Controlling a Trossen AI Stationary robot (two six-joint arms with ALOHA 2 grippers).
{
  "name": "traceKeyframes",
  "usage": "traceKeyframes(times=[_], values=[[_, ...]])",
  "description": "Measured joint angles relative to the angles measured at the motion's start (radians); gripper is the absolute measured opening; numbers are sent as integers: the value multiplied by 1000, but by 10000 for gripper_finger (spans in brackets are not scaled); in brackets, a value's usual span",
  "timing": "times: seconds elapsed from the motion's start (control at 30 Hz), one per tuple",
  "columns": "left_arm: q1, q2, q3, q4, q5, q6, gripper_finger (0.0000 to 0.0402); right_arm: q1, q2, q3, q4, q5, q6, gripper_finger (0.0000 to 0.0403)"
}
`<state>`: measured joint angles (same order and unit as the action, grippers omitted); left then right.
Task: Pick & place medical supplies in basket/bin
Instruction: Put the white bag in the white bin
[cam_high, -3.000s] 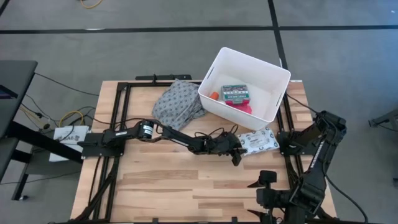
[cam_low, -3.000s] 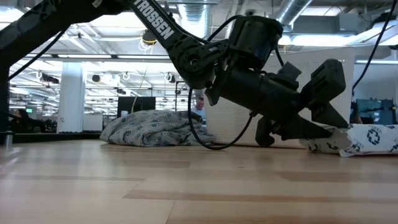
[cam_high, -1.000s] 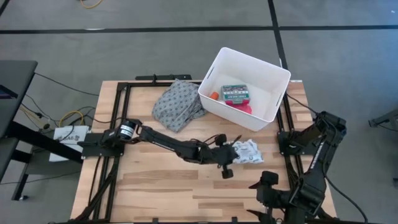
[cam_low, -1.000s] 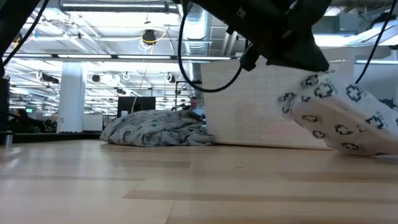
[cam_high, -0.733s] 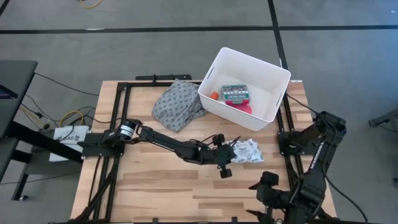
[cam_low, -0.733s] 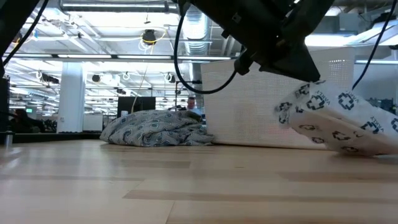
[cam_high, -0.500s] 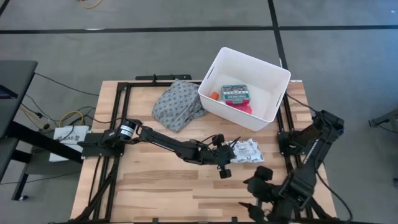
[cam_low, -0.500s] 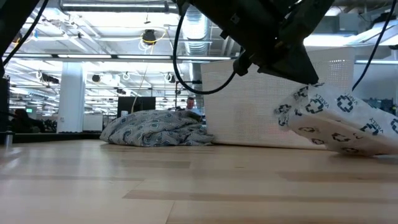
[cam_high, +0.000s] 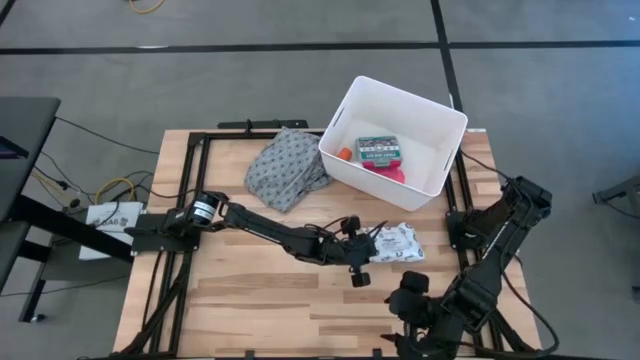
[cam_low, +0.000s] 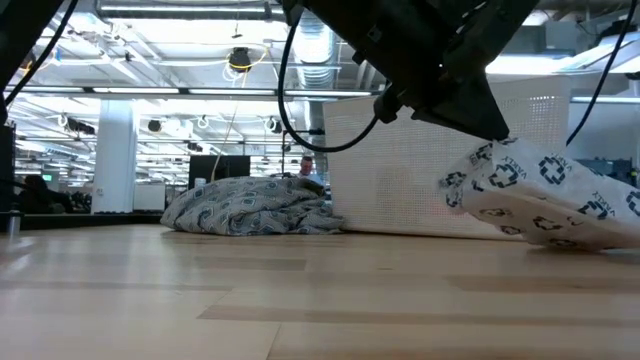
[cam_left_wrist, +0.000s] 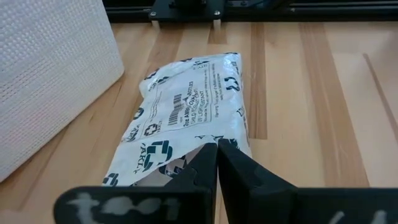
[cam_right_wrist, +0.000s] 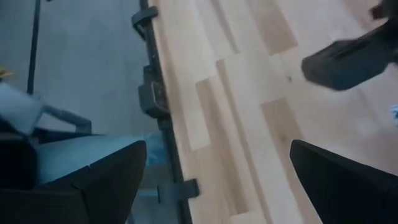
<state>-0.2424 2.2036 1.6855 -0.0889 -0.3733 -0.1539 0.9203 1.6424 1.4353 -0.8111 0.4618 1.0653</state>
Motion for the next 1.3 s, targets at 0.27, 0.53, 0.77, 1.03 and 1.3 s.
traceKeyframes(times=[0.27, 0.53, 0.77, 1.03, 1.3], values=[[0, 0, 0, -11, 11, 2, 0, 30, 106, 0, -216, 78, 319, 392], [0, 0, 0, -12, 22, 14, 0, 55, 321, -1, -472, 126, 400, 392], [0, 0, 0, -12, 24, 20, 0, 30, 454, 0, -296, 79, 265, 392], [0, 0, 0, -11, 30, 39, 0, -30, 513, 64, -227, -17, 199, 392], [0, 0, 0, -13, 55, 42, 0, -32, 509, 105, -648, 138, 353, 392]])
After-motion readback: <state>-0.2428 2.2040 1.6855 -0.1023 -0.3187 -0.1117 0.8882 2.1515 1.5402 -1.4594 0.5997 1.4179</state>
